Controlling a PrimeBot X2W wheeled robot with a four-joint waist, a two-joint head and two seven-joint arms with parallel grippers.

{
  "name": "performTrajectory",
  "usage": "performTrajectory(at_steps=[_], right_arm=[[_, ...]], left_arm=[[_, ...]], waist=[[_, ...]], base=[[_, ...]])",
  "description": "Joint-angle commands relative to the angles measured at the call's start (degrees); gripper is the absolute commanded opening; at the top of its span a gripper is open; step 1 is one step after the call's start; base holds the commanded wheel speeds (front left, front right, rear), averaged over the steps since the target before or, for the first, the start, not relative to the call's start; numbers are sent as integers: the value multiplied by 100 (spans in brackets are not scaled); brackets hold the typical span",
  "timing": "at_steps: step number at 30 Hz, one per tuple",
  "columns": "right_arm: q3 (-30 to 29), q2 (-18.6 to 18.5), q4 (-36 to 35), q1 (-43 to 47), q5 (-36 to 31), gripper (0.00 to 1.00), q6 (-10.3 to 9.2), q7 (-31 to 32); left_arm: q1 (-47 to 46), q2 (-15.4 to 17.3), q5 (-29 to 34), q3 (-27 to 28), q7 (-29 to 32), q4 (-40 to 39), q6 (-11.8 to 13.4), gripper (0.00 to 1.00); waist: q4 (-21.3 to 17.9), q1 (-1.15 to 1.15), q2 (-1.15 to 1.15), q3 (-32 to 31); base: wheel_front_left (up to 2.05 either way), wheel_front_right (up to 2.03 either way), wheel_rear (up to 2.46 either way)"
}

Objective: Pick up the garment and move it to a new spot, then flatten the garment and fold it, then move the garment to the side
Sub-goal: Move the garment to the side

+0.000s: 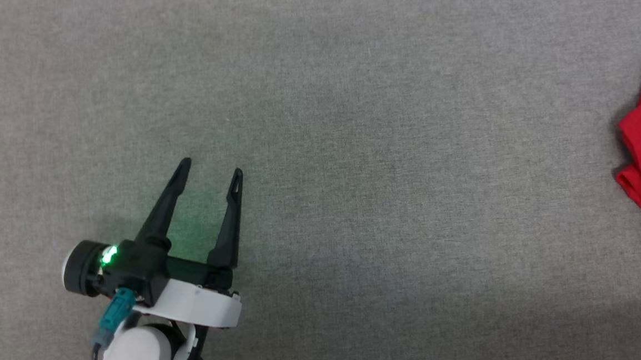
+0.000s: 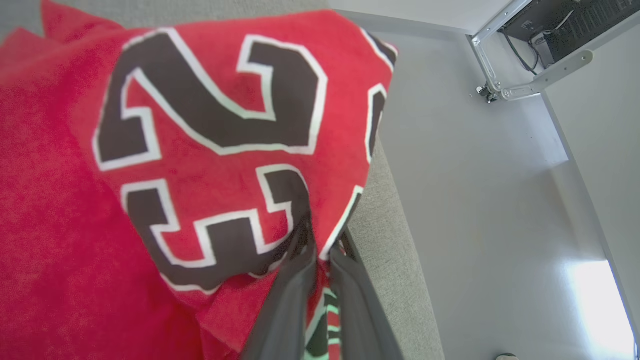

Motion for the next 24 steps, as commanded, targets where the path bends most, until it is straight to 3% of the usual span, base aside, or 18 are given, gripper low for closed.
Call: performTrajectory(at_steps=[1,13,15,16,17,24], right_arm=[[42,44,177,-129,-127,0,-7,-128],[98,316,1532,-798,-708,0,-7,-1050],[77,330,1630,-897,-744,48,-7,-1193],[78,329,1670,-923,-771,91,-7,-1271],[81,337,1707,-938,-771,100,-7,-1332],[392,453,1563,-834,-534,100,-7,-1605]], left_arm=[[-52,14,12,0,21,-37,24,100],[99,133,-18,39,134,-293,145,100],[93,137,-26,31,150,-309,155,100],[94,125,-40,19,141,-296,156,100],[99,109,-53,7,133,-267,158,100],[253,-71,-249,19,-43,141,214,100]], waist=[[30,0,0,55],[17,0,0,103],[6,0,0,79],[6,0,0,49],[8,0,0,7],[80,0,0,-573]], base=[[0,0,0],[0,0,0],[0,0,0],[0,0,0],[0,0,0],[0,0,0]])
